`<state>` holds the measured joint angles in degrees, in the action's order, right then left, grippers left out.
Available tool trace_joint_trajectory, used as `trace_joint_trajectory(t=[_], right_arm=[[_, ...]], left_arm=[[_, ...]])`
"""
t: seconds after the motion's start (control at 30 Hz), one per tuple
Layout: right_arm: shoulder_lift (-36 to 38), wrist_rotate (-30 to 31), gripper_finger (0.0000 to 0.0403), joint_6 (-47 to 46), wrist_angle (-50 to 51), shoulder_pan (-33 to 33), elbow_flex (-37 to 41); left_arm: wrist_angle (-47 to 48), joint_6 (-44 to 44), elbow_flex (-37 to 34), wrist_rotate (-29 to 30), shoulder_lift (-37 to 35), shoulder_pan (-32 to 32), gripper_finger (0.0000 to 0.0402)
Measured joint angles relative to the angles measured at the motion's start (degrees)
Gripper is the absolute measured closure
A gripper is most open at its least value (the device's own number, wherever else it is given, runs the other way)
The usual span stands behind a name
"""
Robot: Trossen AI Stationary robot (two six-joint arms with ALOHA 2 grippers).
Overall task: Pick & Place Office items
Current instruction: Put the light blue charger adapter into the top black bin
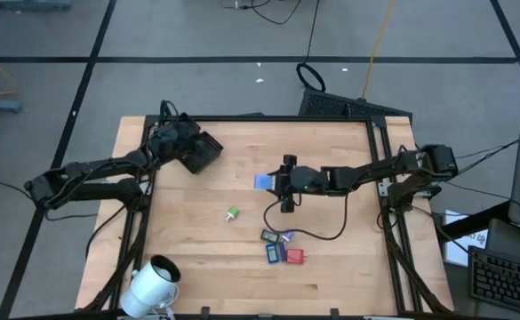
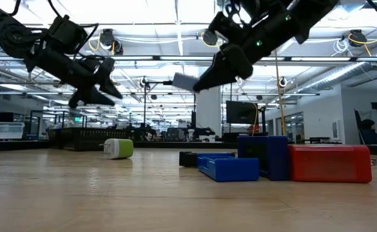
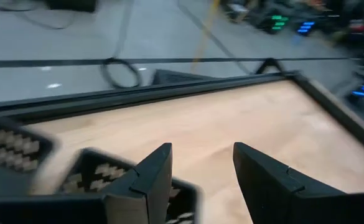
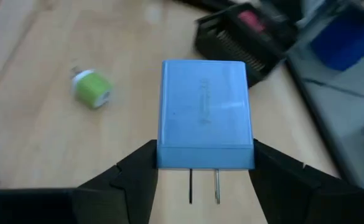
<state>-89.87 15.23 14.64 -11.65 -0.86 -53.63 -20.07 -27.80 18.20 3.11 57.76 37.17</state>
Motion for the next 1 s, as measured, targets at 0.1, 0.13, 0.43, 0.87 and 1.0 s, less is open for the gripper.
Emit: trace_joint_trajectory(t=[0.1, 0.13, 0.43, 0.87, 1.0], right_arm=[[0.8, 3.4, 0.0189, 2.9, -0.5, 0.0, 0.0], [1.0, 4.6, 0.0189, 4.2, -0.6, 0.0, 0.0], [1.3, 10.5, 0.0189, 12.5, 0.1, -0.3, 0.0], [1.3, 19.4, 0.0189, 20.6, -1.9, -5.4, 0.0], [1.3, 19.5, 0.019, 22.3, -4.6, -5.6, 0.0]], left_arm=[[-3.2, 0.6, 0.0, -1.8, 0.0, -2.1, 0.0231], [-4.4, 1.0, 0.0, -2.2, 0.0, -2.9, 0.0231], [-12.9, 5.9, 0.0, -9.3, 0.0, -10.9, 0.0231], [-14.8, 25.8, 0.0, -11.5, 0.0, -29.1, 0.0229], [-15.7, 19.9, 0.0, -3.7, 0.0, -30.6, 0.0204]])
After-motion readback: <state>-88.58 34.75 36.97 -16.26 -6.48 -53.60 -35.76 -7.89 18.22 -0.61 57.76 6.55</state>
